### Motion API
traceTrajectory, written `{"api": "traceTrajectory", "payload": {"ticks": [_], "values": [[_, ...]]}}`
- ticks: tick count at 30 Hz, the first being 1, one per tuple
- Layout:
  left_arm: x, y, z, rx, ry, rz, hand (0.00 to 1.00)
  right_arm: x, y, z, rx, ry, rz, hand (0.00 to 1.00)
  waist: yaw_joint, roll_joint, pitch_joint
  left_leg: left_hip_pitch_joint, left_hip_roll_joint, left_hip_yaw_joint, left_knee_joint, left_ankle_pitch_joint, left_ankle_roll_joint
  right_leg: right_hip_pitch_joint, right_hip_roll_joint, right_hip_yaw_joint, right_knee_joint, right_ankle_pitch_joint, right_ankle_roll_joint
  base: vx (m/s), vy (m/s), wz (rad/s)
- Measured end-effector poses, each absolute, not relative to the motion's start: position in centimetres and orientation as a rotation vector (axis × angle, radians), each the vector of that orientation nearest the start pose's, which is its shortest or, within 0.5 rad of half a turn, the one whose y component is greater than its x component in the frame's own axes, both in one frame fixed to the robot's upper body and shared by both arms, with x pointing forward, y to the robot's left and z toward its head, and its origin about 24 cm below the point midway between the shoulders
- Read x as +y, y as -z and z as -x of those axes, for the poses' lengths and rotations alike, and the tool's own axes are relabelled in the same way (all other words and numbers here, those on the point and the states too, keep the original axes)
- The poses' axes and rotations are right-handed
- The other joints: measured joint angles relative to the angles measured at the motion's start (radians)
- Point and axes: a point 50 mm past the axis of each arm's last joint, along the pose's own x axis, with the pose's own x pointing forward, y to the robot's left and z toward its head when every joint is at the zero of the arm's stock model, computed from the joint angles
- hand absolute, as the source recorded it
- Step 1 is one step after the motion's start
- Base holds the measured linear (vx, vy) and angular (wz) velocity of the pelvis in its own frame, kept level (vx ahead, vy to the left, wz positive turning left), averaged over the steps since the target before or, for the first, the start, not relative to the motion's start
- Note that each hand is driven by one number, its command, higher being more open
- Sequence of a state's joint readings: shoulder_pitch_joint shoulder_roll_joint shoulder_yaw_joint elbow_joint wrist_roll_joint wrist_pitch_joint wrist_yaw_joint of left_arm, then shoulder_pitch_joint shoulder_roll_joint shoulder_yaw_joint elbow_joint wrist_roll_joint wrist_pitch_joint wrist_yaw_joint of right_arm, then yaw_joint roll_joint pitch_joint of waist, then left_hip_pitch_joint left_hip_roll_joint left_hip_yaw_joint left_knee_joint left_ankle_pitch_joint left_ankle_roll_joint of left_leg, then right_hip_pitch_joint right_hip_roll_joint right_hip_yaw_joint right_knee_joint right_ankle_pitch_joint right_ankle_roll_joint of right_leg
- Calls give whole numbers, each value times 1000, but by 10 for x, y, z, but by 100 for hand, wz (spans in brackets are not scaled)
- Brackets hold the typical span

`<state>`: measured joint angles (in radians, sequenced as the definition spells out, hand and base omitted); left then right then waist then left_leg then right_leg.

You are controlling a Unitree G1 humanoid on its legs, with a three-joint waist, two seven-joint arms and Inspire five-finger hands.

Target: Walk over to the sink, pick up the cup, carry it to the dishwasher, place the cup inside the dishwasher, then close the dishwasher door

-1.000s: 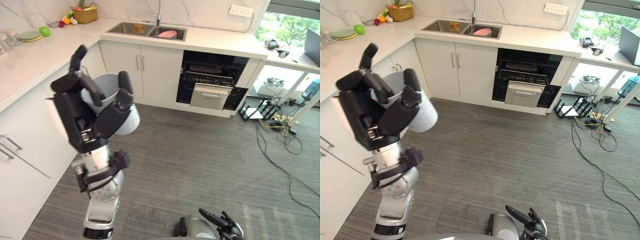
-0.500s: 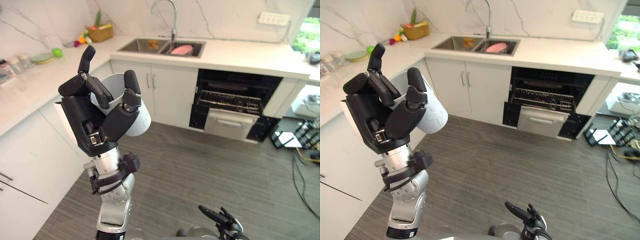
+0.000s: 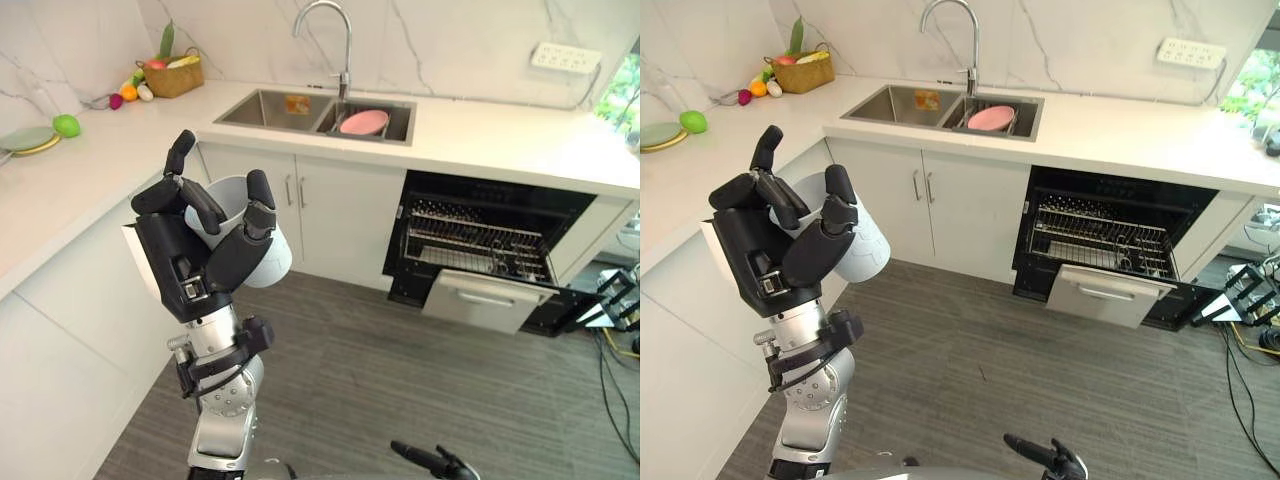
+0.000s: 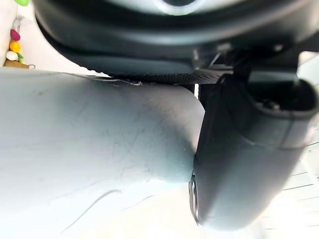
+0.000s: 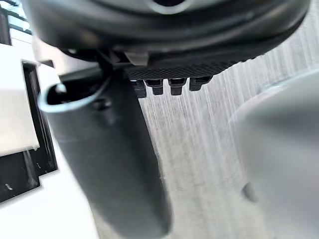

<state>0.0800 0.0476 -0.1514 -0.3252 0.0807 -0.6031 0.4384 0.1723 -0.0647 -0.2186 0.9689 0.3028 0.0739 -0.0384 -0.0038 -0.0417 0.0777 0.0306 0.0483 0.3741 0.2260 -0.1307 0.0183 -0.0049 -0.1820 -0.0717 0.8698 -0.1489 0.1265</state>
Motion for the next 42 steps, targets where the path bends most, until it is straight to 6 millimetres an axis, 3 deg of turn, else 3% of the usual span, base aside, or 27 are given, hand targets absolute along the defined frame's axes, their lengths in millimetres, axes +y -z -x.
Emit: {"api": "traceTrajectory", "payload": {"ticks": [2, 4, 6, 7, 8, 9, 10, 11, 13, 15, 17, 19, 20, 21, 22, 24, 26, 27, 28, 30, 31, 36, 40, 42], "values": [[141, -146, -200, -859, -208, 107, 0, -210, 163, -63, 1150, 458, -291, 100, -20, 6, -2, 78, -2, -5, -52, -13, -7, -98, -10, -24, 78, -34, -27, 313, 111, 15], [133, -151, -200, -896, -134, 102, 0, -209, 161, -65, 1129, 422, -270, 100, -41, 6, -10, 107, 19, -10, -72, -22, -22, -195, 19, -71, -168, -67, -27, 349, 41, 21], [130, -153, -201, -899, -108, 99, 0, -209, 160, -67, 1121, 417, -267, 100, -46, 8, -10, 133, 40, -8, -80, -34, -41, -212, 61, -81, -413, -29, -45, 396, -77, -2], [128, -153, -202, -896, -96, 106, 0, -208, 160, -68, 1123, 413, -256, 100, -48, 7, -11, 155, 59, -2, -80, -53, -67, -204, 92, -84, -596, 58, -66, 571, -178, -20], [127, -152, -202, -885, -91, 104, 0, -205, 160, -68, 1133, 408, -214, 100, -49, -6, -16, 181, 66, 7, -73, -79, -100, -198, 109, -83, -719, 197, -83, 579, -206, -23], [127, -151, -203, -881, -88, 99, 0, -203, 160, -67, 1139, 405, -184, 100, -50, -21, -20, 197, 61, 12, -70, -94, -117, -198, 108, -78, -740, 295, -113, 490, -215, -25], [126, -147, -203, -861, -85, 101, 0, -204, 160, -65, 1140, 425, -145, 100, -52, -24, -30, 236, 71, 20, -64, -132, -139, -191, 120, -70, -710, 324, -148, 439, -232, -29], [119, -143, -204, -821, -81, 131, 0, -213, 156, -72, 1107, 445, -102, 100, -52, 20, -34, 240, 120, 33, -47, -141, -153, -177, 166, -66, -724, 308, -154, 414, -222, -29], [107, -147, -204, -830, -42, 178, 0, -218, 151, -85, 1059, 469, -81, 100, -49, 54, -31, 245, 162, 38, -53, -150, -156, -169, 220, -66, -762, 288, -162, 323, -182, -28], [98, -150, -204, -841, 7, 195, 0, -212, 148, -97, 1020, 472, -92, 100, -47, 54, -31, 258, 181, 39, -47, -119, -158, -156, 247, -59, -766, 264, -179, 218, -143, -25], [93, -150, -202, -842, 29, 202, 0, -203, 146, -100, 998, 479, -113, 100, -46, 58, -27, 227, 218, 14, 115, -114, -152, -99, 259, -58, -794, 243, -189, 198, -123, -10], [90, -160, -197, -887, 39, 224, 0, -197, 143, -98, 982, 480, -127, 100, -33, 66, -23, 40, 281, -89, 528, -53, -78, -33, 268, -39, -832, 230, -199, 174, -63, -12], [90, -163, -195, -903, 35, 233, 0, -198, 142, -100, 974, 480, -123, 100, -20, 69, -25, 0, 277, -116, 572, -75, -89, -28, 272, -24, -837, 228, -201, 156, 24, -63], [93, -171, -191, -940, 21, 252, 0, -199, 139, -107, 951, 478, -119, 100, 1, 79, -30, -38, 244, -155, 561, -137, -82, -22, 275, 24, -841, 227, -202, 154, 80, -109], [96, -177, -188, -969, 2, 271, 0, -198, 137, -114, 929, 455, -114, 100, 22, 79, -29, -53, 193, -198, 474, -182, -75, -12, 277, 78, -842, 226, -204, 194, 112, -123], [100, -181, -184, -989, -34, 290, 0, -191, 133, -125, 896, 377, -76, 100, 41, 79, -30, -63, 145, -271, 333, -196, -80, -1, 288, 161, -841, 224, -205, 161, 121, -139], [103, -180, -184, -983, -70, 299, 0, -189, 130, -134, 867, 343, -63, 100, 44, 88, -37, -69, 123, -335, 196, -180, -78, 1, 304, 221, -841, 221, -198, 122, 177, -122], [103, -179, -184, -979, -86, 308, 0, -187, 129, -135, 852, 340, -64, 100, 42, 102, -45, -64, 132, -337, 143, -118, -93, 0, 319, 236, -845, 221, -187, 161, 234, -105], [107, -176, -183, -964, -113, 314, 0, -179, 131, -131, 864, 338, -83, 100, 39, 94, -65, -36, 133, -295, 102, -94, -110, 6, 308, 256, -859, 224, -175, 161, 190, -93], [108, -175, -184, -962, -132, 321, 0, -173, 133, -125, 880, 341, -109, 100, 25, 62, -78, -14, 105, -266, 34, -62, -99, -12, 281, 269, -859, 229, -150, 176, 139, -39], [104, -170, -195, -931, -180, 353, 0, -165, 143, -99, 975, 281, -79, 100, -9, 17, -97, 116, 51, -226, -151, -3, -75, 48, 217, 195, -960, 244, -115, 88, 50, -4], [106, -171, -194, -942, -190, 354, 0, -164, 143, -100, 973, 277, -85, 100, -5, 15, -97, 121, 55, -194, -151, -4, -76, 39, 225, 223, -960, 246, -110, -2, 2, -17], [108, -170, -196, -931, -190, 336, 0, -161, 143, -99, 972, 311, -166, 100, 1, 14, -95, 130, 76, -127, -137, -21, -83, 25, 197, 58, -938, 241, -119, -5, -1, -43], [107, -168, -197, -916, -166, 309, 0, -162, 142, -99, 966, 351, -217, 100, -1, 16, -85, 120, 88, -125, -87, -39, -80, 33, 196, 32, -923, 232, -122, 2, -23, 6]]}}
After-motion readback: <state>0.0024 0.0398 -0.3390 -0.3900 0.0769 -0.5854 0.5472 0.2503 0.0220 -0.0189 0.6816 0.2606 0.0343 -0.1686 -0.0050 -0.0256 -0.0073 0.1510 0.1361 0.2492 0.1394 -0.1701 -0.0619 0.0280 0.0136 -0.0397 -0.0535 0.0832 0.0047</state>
